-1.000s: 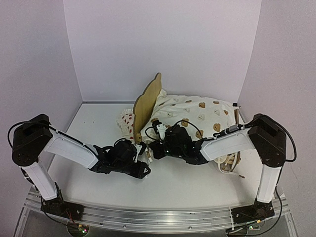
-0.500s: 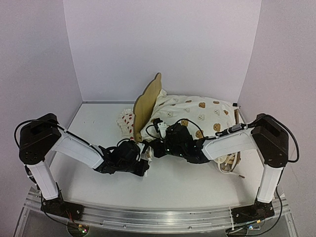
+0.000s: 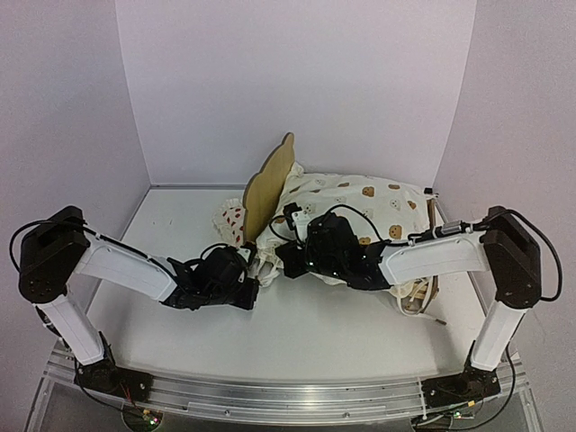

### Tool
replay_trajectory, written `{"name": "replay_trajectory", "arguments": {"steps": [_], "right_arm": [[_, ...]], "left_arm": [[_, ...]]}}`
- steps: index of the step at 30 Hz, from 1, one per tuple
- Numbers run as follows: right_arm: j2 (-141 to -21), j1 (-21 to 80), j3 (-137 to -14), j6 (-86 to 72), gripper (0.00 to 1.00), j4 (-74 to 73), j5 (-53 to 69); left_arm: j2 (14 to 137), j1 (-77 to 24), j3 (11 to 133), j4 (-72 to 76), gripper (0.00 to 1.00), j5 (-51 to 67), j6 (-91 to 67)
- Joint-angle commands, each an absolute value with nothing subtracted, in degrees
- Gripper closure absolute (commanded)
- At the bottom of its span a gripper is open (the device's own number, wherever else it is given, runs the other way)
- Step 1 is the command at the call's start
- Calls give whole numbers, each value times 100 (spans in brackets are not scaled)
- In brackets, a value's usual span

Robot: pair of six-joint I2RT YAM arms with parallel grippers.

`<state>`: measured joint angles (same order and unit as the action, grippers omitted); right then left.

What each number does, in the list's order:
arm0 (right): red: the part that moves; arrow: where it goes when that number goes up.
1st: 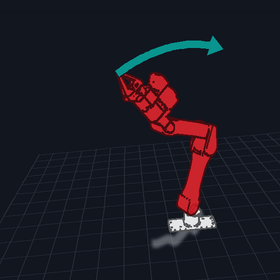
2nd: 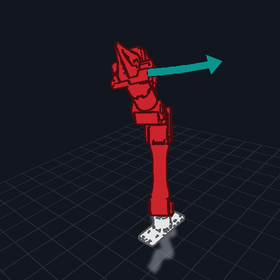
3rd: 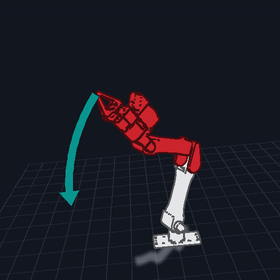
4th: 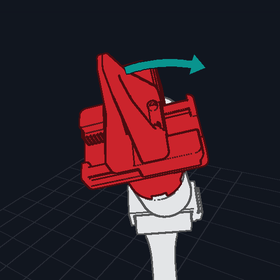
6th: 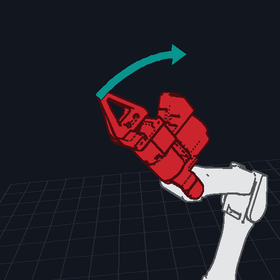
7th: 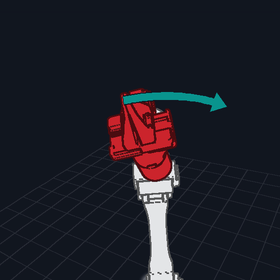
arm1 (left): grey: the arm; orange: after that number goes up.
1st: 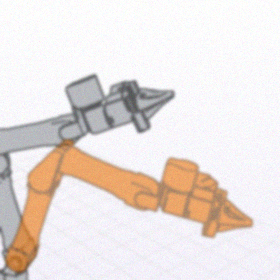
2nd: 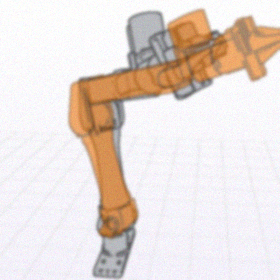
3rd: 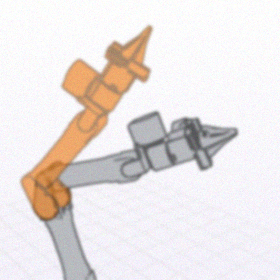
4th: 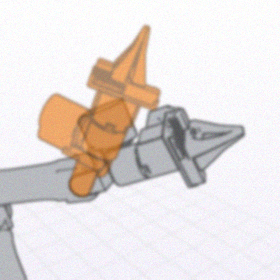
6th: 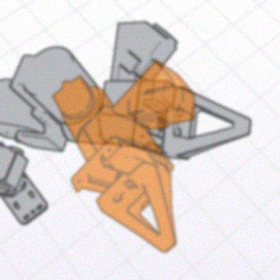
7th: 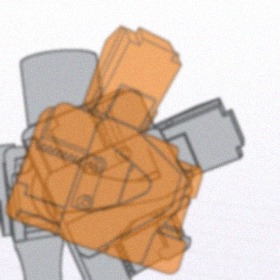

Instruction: Set up the pet bed

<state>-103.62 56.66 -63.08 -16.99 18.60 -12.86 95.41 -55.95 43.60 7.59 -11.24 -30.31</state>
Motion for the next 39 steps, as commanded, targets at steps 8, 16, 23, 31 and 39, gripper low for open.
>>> {"name": "replay_trajectory", "arguments": {"steps": [8, 16, 23, 31, 39], "right_arm": [[-9581, 5520, -6727, -1169, 100, 1145, -2241], [-8521, 5114, -5879, -1109, 100, 1053, -2962], [-7787, 4574, -5196, -1163, 100, 904, -3201], [-7433, 3872, -4818, -1554, 100, 630, -2763], [-7140, 3592, -4665, -1627, 100, 506, -2398]], "left_arm": [[8932, -4283, 4603, -556, 100, -1278, -2944], [9328, -3733, 4954, -567, 100, -724, -2724], [9883, -3683, 5288, -482, 100, -380, -2760], [10222, -3191, 5443, -786, 100, -601, -2946], [10514, -2996, 5484, -767, 100, -384, -3085]]}}
